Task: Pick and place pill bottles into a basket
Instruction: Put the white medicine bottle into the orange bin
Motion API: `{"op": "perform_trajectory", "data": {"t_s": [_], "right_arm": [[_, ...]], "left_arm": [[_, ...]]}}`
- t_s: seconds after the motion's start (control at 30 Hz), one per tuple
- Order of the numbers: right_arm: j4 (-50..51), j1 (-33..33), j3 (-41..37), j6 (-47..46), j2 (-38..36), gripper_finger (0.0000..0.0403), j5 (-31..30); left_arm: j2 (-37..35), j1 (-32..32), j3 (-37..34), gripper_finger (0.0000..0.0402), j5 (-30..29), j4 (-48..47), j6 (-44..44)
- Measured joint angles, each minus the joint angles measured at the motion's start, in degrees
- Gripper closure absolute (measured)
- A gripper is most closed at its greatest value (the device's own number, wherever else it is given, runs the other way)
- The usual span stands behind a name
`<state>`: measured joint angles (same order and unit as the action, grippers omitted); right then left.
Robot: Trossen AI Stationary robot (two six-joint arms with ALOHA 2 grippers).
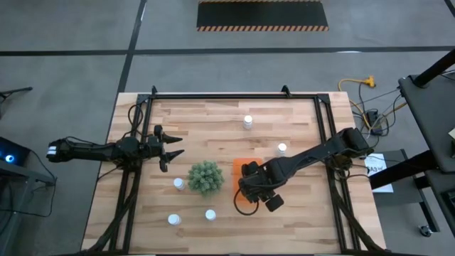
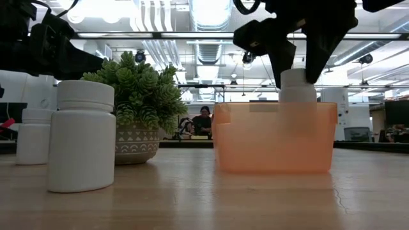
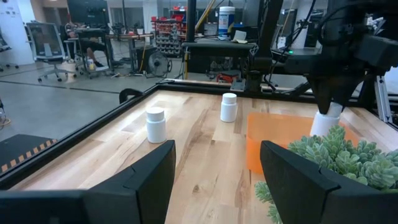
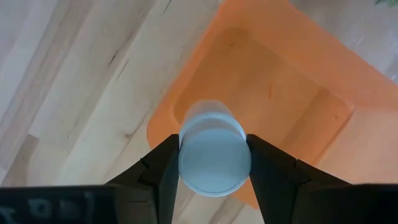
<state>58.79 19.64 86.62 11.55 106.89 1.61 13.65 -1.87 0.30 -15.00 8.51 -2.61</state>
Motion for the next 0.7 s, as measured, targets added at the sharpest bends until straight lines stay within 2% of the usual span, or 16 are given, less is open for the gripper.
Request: {"op": "perform_trajectory", "data": {"t_s": [0.7], "right_arm": [[-7.3,0.0,-6.1,1.6,0.0,0.0250,1.9]], "left_arm": [[0.0,0.0,0.0,0.0184,0.0,0.0,0.0]]}}
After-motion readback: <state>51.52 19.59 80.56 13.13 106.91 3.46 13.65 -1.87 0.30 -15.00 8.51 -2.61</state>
